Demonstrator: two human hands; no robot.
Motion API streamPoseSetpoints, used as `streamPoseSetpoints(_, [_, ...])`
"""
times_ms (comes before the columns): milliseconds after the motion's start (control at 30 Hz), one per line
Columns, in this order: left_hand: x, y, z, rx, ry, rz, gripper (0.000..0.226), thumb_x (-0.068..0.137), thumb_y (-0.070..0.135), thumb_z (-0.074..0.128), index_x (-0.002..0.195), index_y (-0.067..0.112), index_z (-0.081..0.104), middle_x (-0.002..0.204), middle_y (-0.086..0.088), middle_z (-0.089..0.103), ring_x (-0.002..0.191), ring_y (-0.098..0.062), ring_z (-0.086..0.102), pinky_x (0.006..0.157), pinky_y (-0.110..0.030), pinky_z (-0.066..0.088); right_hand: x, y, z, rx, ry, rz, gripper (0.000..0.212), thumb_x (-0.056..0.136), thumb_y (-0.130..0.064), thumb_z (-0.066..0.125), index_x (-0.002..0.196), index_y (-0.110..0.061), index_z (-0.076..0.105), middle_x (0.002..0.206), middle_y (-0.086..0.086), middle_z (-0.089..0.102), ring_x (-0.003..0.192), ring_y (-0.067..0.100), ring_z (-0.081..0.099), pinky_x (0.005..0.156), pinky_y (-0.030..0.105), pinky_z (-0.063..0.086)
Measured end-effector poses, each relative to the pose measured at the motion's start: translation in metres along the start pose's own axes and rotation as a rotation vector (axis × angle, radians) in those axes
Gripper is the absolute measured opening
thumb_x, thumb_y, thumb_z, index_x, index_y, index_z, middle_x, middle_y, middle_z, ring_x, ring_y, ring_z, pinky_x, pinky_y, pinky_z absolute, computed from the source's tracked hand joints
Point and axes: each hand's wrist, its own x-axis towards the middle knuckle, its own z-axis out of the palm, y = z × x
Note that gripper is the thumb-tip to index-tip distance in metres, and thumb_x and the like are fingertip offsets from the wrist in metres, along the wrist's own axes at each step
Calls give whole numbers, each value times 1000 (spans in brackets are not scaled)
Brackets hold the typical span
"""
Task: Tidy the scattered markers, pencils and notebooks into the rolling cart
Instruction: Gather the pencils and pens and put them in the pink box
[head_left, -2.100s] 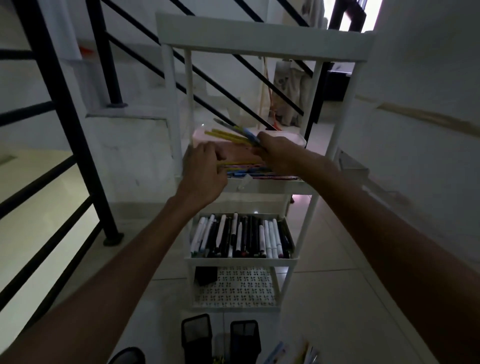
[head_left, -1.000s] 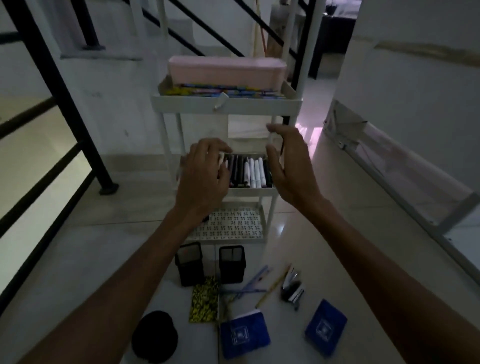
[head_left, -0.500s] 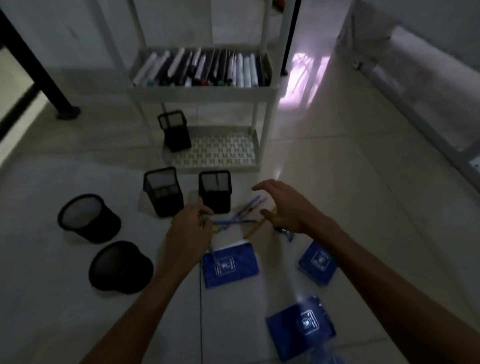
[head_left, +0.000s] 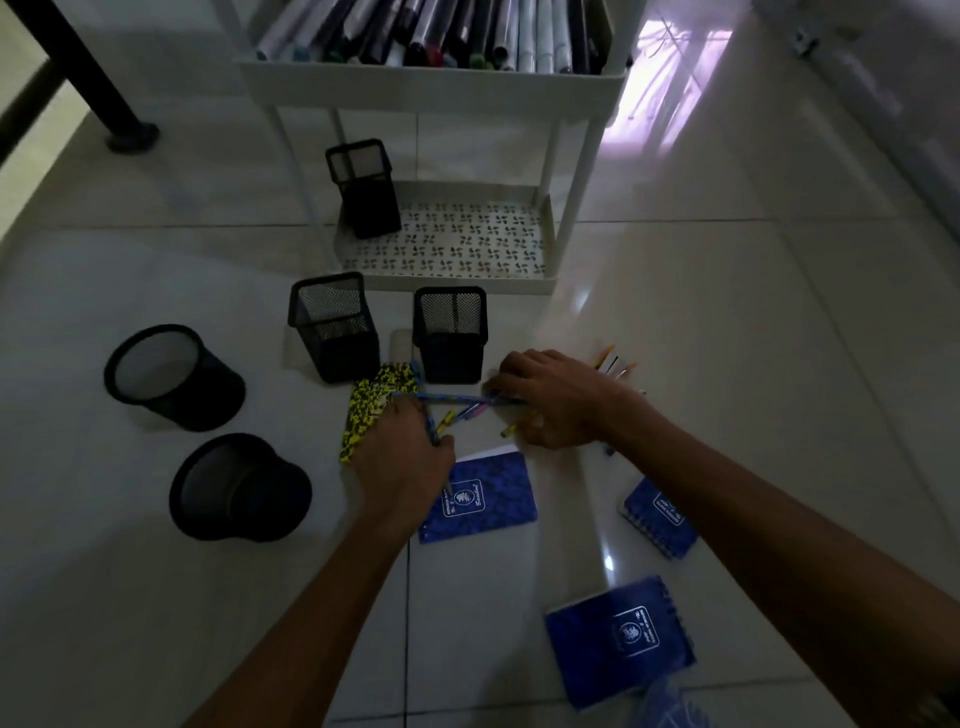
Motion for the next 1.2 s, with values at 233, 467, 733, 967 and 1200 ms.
streamPoseSetpoints(233, [-2,9,-6,217,-43,46,27,87,29,58,102,7,59,95,-10,66,88,-28,66,67,-35,49,-5,-9,16,-139,55,-93,44,102,-38,37,136,-11,42,133,13,48,115,24,48,99,37,45])
streamPoseSetpoints(467, [-14,3,12,267,-2,19,40,95,8,21,121,1,50,117,-17,53,105,-26,53,79,-29,44,-15,-18,15,-174,25,-55,51,99,-30,16,138,-6,39,134,16,45,117,26,46,100,37,43])
streamPoseSetpoints(733, [-26,5,-11,-74,-6,-152,28,100,17,40,118,-3,47,117,-22,50,92,-39,58,70,-41,45,-25,-33,13,11,51,13,35,104,-22,31,134,-8,43,132,15,47,114,25,47,101,37,41])
streamPoseSetpoints(967, [-33,4,-28,-312,51,-168,27,103,26,32,116,7,47,92,-13,60,80,-32,58,69,-35,40,-32,-48,1,163,267,-1,31,99,-12,44,130,-11,50,124,11,58,106,23,54,92,34,42])
streamPoseSetpoints(1200, [-29,20,-67,-402,182,-109,29,105,33,26,102,15,49,76,-3,55,64,-23,49,56,-33,35,-27,-68,-50,682,602,301,21,105,-22,34,110,-10,49,91,3,52,73,5,40,64,26,35])
